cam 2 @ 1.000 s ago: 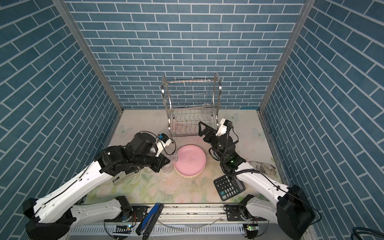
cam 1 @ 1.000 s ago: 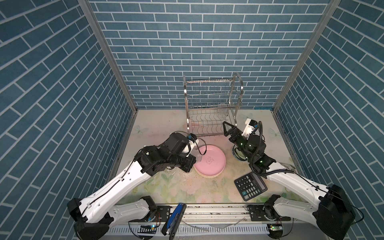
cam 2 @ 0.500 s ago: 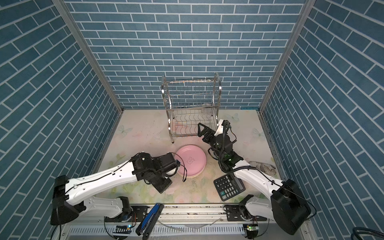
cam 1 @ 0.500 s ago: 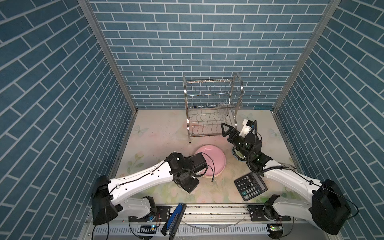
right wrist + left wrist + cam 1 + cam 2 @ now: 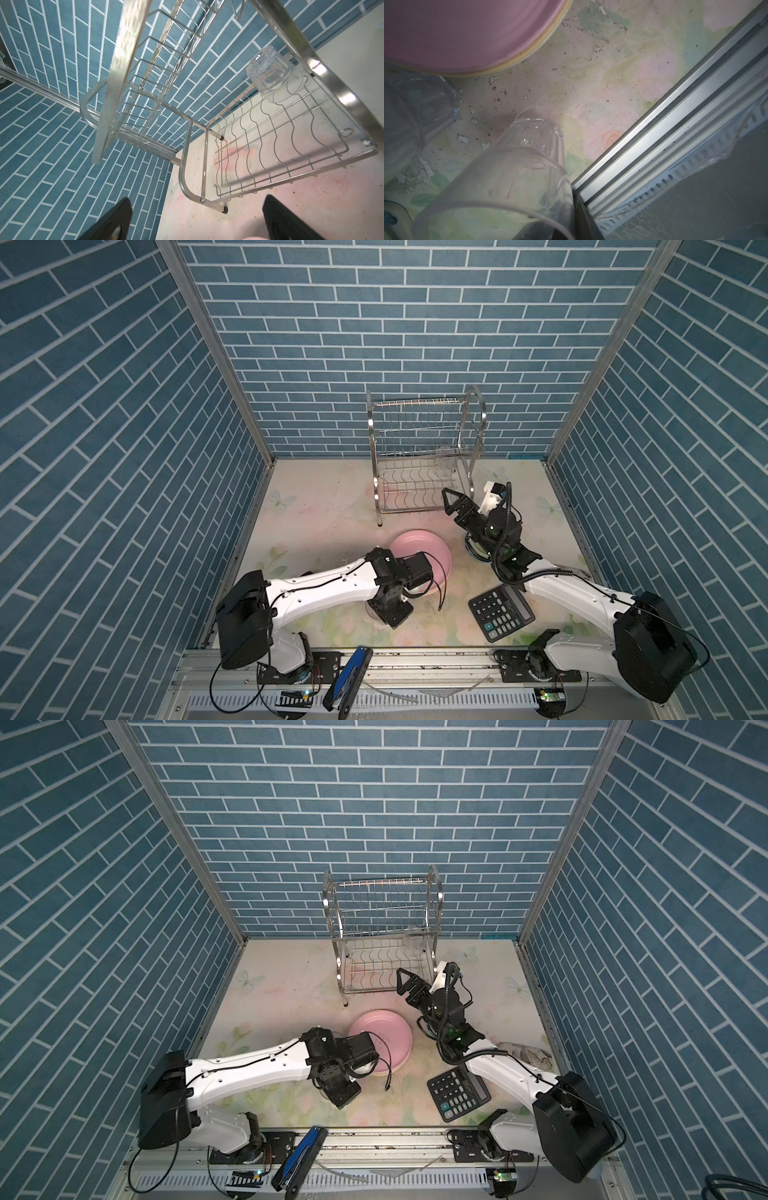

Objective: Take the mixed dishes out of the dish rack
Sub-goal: 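Open the right gripper while the left carries the tumbler down toward the table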

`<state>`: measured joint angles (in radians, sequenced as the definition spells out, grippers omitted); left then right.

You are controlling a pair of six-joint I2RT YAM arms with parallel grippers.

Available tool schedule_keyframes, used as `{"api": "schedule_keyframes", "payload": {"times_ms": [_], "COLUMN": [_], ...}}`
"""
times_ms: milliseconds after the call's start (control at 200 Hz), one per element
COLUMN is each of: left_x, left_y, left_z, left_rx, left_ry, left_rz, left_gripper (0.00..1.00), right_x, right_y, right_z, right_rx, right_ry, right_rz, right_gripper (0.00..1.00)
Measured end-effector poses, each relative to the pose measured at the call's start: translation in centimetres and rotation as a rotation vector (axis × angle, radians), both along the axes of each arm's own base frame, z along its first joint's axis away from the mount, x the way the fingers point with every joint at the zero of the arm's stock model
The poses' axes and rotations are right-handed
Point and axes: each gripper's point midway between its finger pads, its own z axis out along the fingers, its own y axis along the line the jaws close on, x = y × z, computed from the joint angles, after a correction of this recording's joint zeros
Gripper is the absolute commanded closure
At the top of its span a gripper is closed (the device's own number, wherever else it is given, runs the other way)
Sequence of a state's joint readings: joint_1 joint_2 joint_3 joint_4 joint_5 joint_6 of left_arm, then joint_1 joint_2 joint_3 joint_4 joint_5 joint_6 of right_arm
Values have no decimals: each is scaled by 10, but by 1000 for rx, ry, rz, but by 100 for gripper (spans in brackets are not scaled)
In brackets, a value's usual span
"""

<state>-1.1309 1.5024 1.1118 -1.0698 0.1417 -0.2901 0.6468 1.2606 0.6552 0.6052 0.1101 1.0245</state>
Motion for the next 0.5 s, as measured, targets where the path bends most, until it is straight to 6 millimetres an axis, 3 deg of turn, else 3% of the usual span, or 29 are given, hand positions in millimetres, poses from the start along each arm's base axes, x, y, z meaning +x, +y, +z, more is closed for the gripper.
{"api": "schedule_keyframes", "payload": {"times_ms": [105, 285, 330, 440, 500], "left_x": [3, 5, 5, 7, 9], "left_y": [-1, -5, -6, -7, -8], "left_z": [-12, -15, -15, -18, -21], "left_rx": [38, 55, 60, 64, 72], "left_ry": [5, 1, 2, -2, -7], "left_rz": [-20, -48, -52, -70, -66], "left_gripper": [100, 96, 89, 61, 55], "right_x": [2, 4, 4, 3, 3], "right_y": [2, 2, 3, 3, 3], "right_z": [-5, -12, -11, -12, -12], "right_rx": [-4, -18, -22, -26, -28], "right_ry": [7, 20, 18, 18, 20], "right_rz": [4, 7, 9, 15, 15], "right_gripper": [2, 2, 2, 2, 2]}}
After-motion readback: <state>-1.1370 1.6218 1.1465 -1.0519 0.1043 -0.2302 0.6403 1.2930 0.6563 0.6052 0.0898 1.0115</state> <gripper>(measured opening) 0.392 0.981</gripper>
